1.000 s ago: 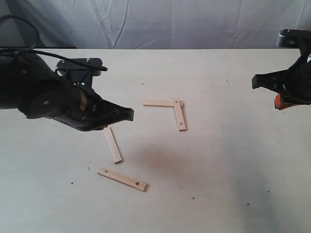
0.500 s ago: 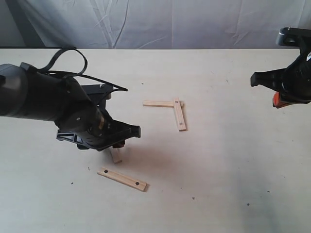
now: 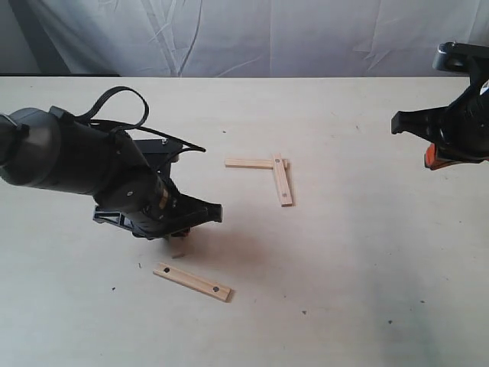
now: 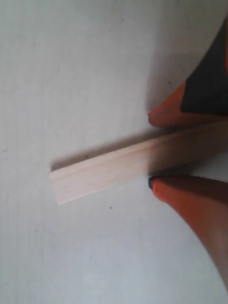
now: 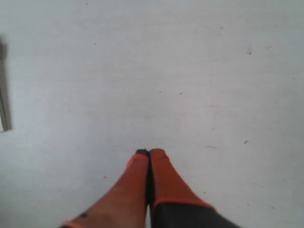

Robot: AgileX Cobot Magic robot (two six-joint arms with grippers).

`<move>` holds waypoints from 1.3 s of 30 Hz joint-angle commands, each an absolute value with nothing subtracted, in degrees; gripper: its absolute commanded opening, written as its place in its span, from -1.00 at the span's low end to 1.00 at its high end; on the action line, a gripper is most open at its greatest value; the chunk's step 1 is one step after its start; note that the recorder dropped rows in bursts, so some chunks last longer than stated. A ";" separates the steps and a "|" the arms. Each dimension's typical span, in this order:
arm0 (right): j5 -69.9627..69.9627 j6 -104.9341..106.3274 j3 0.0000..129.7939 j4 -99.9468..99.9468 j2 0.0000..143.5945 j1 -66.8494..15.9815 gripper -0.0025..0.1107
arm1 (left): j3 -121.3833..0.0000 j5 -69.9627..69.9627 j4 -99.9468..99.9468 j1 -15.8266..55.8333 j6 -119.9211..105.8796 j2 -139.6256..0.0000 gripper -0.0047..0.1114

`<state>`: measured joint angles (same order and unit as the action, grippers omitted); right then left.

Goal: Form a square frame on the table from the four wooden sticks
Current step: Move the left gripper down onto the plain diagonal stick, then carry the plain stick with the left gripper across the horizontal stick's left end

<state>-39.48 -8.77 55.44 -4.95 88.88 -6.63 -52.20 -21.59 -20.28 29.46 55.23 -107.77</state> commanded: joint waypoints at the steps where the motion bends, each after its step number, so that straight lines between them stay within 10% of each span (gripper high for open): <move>1: -38.93 -8.34 55.11 -4.93 88.45 -6.47 -0.95 | -52.15 -21.34 -20.96 29.78 55.35 -109.02 -0.51; 8: -38.81 -8.34 55.11 -5.04 88.45 -6.47 -0.95 | -52.47 -20.89 -23.88 29.78 55.35 -107.87 -0.92; 39: -38.35 -7.34 55.11 -6.10 90.17 -6.47 -0.95 | -67.43 -10.30 -27.98 29.78 54.90 -117.08 -0.92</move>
